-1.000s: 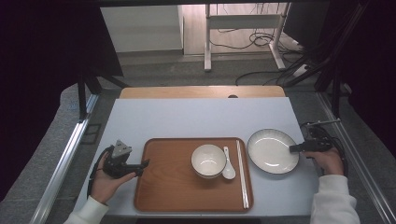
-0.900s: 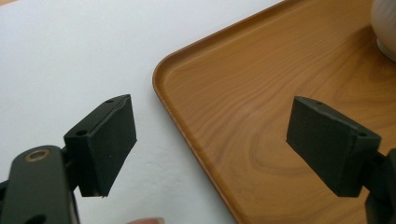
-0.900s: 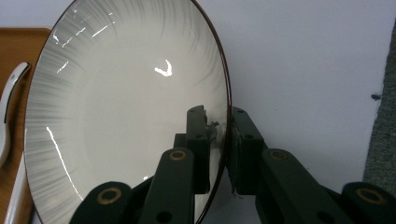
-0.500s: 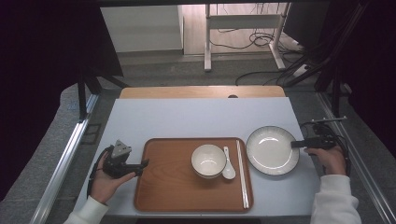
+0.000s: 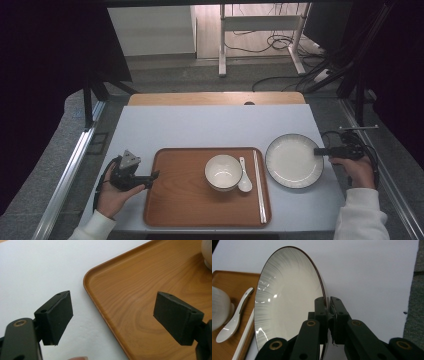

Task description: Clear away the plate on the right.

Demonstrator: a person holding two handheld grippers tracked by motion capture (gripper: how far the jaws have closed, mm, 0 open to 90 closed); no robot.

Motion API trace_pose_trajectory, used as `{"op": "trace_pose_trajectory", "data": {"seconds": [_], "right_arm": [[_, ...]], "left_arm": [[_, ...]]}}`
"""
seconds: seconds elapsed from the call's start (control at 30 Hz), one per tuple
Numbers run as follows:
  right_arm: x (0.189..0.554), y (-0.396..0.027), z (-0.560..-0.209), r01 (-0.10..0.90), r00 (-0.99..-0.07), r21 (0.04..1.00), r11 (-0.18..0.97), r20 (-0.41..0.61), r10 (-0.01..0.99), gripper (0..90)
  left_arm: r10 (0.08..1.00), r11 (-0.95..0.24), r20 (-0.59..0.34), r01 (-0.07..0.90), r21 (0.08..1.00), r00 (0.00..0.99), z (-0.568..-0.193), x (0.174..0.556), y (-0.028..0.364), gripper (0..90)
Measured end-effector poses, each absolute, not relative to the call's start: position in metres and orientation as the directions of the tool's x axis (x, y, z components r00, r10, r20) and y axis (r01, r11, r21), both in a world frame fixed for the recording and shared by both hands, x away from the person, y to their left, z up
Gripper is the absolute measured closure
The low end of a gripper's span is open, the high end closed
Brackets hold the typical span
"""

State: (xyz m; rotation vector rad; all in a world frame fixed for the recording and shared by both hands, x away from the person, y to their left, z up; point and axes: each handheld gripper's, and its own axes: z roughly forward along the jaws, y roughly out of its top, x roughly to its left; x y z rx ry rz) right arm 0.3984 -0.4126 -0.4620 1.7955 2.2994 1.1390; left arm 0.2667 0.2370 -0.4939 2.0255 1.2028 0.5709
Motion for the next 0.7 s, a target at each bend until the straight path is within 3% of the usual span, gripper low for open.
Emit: {"op": "trace_pose_trajectory", "data": {"seconds": [0.7], "right_arm": [[0.39, -0.402, -0.435, 0.761, -0.426, 0.647, 0.048, 0.443, 0.789, 84.1]], "left_arm": [[0.882, -0.322, 0.017, 0.576, 0.752, 0.471, -0.495, 0.268, 0.236, 15.4]]}}
